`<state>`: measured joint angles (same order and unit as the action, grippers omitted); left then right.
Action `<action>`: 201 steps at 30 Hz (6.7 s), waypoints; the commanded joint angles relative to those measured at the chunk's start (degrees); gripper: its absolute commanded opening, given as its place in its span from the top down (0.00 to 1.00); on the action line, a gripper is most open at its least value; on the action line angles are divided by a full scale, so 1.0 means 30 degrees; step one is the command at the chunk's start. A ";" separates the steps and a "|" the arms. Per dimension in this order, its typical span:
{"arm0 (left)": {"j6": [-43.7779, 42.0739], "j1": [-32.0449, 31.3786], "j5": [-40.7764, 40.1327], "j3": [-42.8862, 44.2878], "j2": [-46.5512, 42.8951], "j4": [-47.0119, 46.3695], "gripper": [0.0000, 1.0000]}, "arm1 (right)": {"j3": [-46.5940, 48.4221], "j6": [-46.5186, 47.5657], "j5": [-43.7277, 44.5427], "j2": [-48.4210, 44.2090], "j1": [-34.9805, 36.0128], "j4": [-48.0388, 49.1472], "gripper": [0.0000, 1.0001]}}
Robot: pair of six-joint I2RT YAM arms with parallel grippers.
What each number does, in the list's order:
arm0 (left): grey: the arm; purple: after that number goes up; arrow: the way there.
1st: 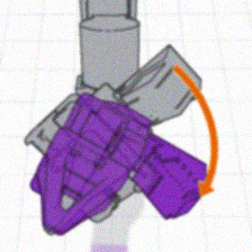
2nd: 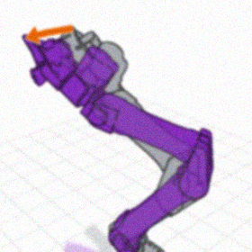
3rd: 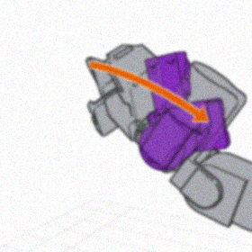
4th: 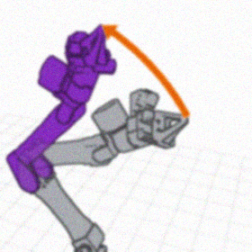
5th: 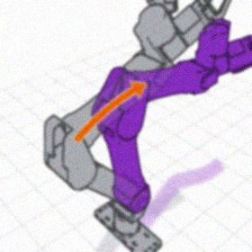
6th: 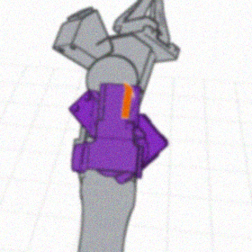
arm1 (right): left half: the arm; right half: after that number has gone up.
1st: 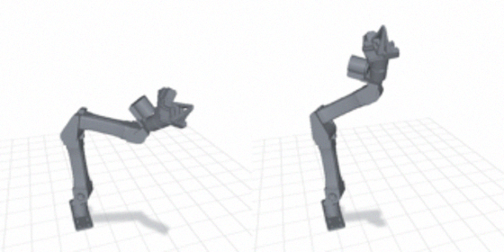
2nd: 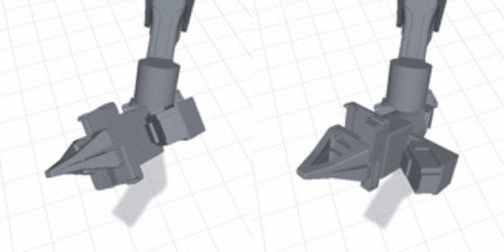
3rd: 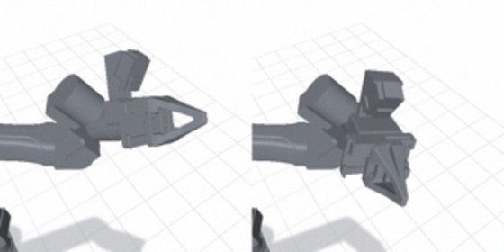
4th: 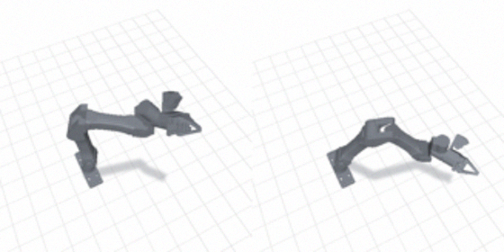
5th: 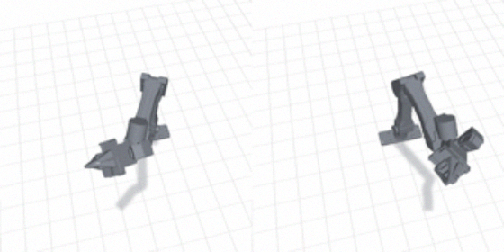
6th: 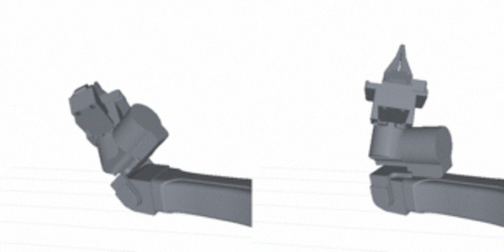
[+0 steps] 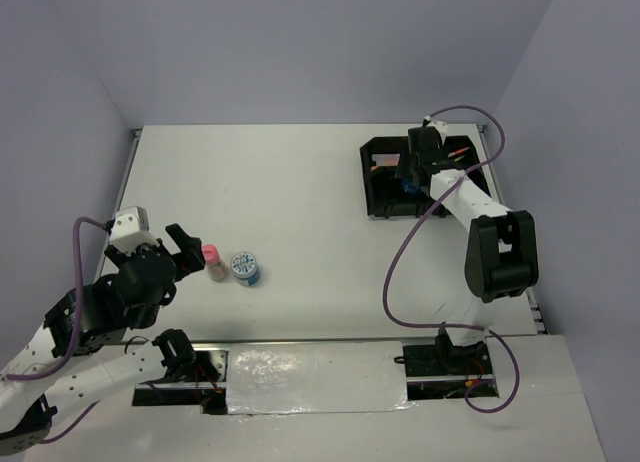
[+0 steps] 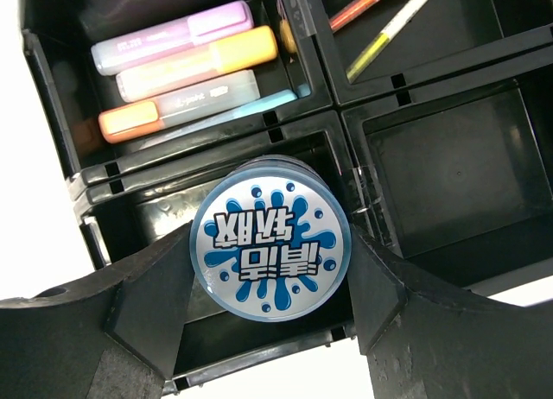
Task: Sort the stationery into containers
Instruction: Place the stationery in the storage box, then pick up the stationery from the center of the board, then place the stationery in the storage box, then pick up the stationery from the center of the board.
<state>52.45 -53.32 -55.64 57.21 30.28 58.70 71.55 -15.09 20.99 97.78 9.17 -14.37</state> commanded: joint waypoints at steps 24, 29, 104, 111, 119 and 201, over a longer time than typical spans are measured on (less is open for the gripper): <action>-0.0431 0.0078 -0.0204 -0.0086 0.0716 -0.0494 0.01 | 0.0672 -0.0331 -0.0730 -0.1564 0.0750 0.0308 0.00; -0.0343 0.0078 -0.0351 -0.0086 0.0658 -0.0493 0.01 | 0.0671 0.0254 -0.2425 -0.2620 0.2914 -0.0043 0.00; 0.1268 0.0078 -0.1230 0.0002 -0.1013 0.0708 0.01 | 0.4187 0.0900 0.0678 0.1949 0.4858 -0.0863 1.00; 0.1122 0.0078 -0.1230 0.0002 -0.0749 0.0649 0.01 | 0.3426 0.1017 0.0444 0.1568 0.3305 -0.0688 1.00; 0.1092 0.0078 -0.1230 0.0002 -0.0602 0.0591 0.01 | 0.2783 0.0987 0.0180 0.1071 0.2832 -0.0806 1.00; 0.1942 0.0108 -0.1669 0.0149 -0.1042 0.1323 0.01 | 0.8612 0.6554 -1.1891 0.9010 1.7744 0.7134 0.16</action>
<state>59.88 -53.25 -60.16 57.39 26.44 64.64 94.56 3.29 -15.51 124.49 62.39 7.11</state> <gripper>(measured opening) 0.993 0.863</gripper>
